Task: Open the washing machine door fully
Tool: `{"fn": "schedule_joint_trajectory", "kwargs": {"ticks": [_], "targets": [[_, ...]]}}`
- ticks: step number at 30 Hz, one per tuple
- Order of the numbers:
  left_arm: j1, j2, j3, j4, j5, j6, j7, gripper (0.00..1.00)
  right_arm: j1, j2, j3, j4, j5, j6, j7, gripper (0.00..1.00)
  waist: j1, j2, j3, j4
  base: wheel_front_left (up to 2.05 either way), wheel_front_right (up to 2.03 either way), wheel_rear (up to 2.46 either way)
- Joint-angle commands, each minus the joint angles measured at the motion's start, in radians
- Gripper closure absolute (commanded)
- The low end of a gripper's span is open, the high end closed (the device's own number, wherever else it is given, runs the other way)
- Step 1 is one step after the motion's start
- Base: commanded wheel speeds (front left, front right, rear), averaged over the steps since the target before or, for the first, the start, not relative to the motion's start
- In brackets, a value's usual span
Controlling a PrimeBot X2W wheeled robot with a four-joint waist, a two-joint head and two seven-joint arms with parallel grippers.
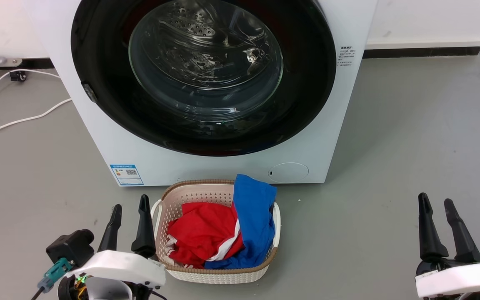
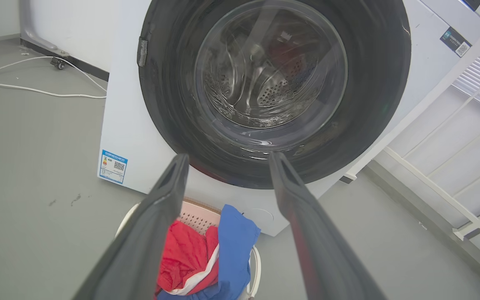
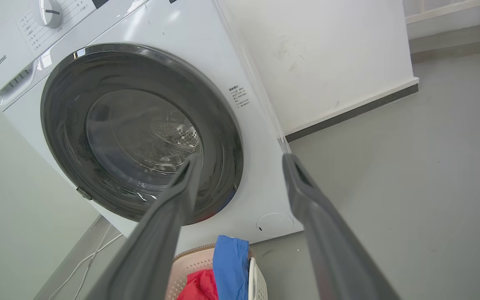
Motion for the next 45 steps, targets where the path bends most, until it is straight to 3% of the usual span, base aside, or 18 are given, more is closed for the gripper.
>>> {"fn": "schedule_joint_trajectory", "kwargs": {"ticks": [1, 16, 45], "targets": [[-0.002, 0.006, -0.004, -0.016, 0.022, 0.003, -0.008, 0.00, -0.002, -0.002, 0.001, -0.018, -0.023, 0.002, -0.011, 0.00, 0.0000, 0.0000, 0.000, 0.000, 0.00, 0.00, 0.00], [0.011, 0.008, -0.035, -0.040, 0.169, 0.006, -0.047, 0.00, 0.024, -0.002, -0.002, -0.059, -0.183, 0.002, -0.049, 0.00, 0.0000, 0.0000, 0.005, 0.004, 0.00, 0.00, 0.00], [0.040, -0.024, -0.020, -0.015, 0.382, -0.050, -0.109, 0.00, 0.069, -0.002, 0.001, -0.104, -0.359, 0.002, -0.111, 0.00, 0.0000, 0.0000, 0.001, 0.008, 0.00, 0.00, 0.00]]}}
